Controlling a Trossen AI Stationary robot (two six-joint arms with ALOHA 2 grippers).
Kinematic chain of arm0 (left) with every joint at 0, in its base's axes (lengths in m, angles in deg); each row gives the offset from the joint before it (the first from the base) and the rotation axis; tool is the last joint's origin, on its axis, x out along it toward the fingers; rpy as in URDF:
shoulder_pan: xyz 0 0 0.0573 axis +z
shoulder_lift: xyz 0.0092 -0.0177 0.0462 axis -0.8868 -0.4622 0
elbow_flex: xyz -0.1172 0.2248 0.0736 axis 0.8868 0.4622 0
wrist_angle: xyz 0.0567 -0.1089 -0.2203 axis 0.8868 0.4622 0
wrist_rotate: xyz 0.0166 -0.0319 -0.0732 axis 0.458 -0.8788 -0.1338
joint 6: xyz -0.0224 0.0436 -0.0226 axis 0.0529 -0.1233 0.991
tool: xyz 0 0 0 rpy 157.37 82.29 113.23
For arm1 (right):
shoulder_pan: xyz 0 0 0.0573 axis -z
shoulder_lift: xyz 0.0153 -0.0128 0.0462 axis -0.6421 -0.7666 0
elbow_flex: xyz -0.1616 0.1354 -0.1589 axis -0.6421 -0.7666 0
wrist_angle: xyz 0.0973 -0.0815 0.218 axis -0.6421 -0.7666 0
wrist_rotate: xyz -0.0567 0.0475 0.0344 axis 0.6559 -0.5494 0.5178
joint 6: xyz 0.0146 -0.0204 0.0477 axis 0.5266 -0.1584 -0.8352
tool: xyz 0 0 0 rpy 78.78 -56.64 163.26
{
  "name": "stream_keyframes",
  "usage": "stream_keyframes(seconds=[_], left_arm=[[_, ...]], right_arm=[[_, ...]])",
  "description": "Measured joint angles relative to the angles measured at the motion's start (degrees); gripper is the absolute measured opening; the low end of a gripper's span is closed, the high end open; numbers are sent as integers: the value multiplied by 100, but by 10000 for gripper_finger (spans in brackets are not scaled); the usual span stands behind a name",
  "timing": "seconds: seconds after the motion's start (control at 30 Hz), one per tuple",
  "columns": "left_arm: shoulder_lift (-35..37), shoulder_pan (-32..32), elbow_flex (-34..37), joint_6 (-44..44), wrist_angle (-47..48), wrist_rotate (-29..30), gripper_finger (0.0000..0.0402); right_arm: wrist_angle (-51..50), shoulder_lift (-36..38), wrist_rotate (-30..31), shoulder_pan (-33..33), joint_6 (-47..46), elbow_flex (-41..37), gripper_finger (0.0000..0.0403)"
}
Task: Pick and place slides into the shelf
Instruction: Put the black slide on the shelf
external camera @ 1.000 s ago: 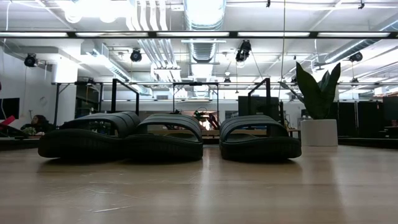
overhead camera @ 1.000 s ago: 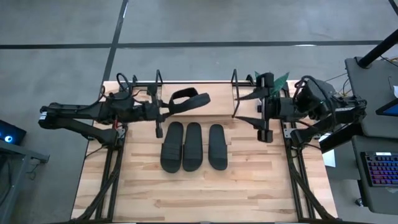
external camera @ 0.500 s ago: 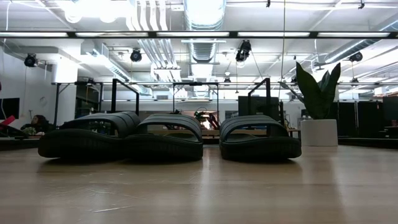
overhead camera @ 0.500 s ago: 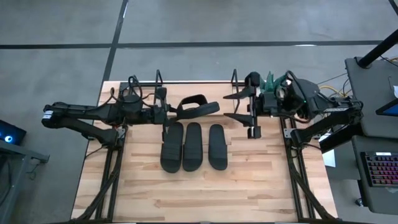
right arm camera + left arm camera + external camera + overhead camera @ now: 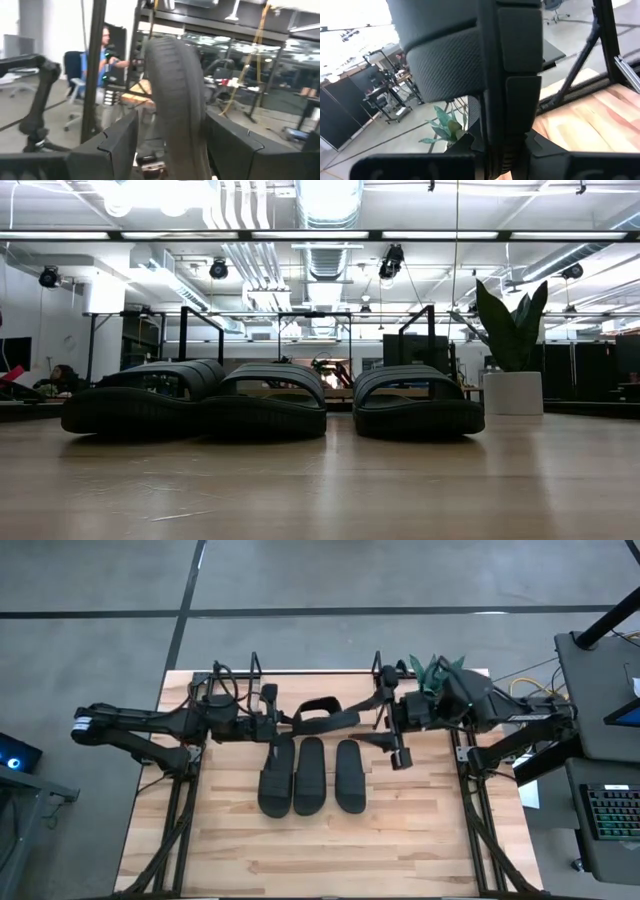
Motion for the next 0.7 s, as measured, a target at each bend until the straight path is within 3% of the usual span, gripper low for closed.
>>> stream_keyframes(seconds=[0.33,0.47,0.63,0.7], left_arm=[[-143,-2,-5,3,-87,-1,18],[-55,-2,0,17,-85,-4,19],[27,-2,3,141,-81,-11,20],[36,-2,4,176,-86,-7,20]], right_arm=[[277,-314,-8,1,313,-2,191],[300,-314,-6,1,595,-2,145],[311,-303,-23,-1,1028,0,52],[317,-303,-21,-3,1173,0,52]])
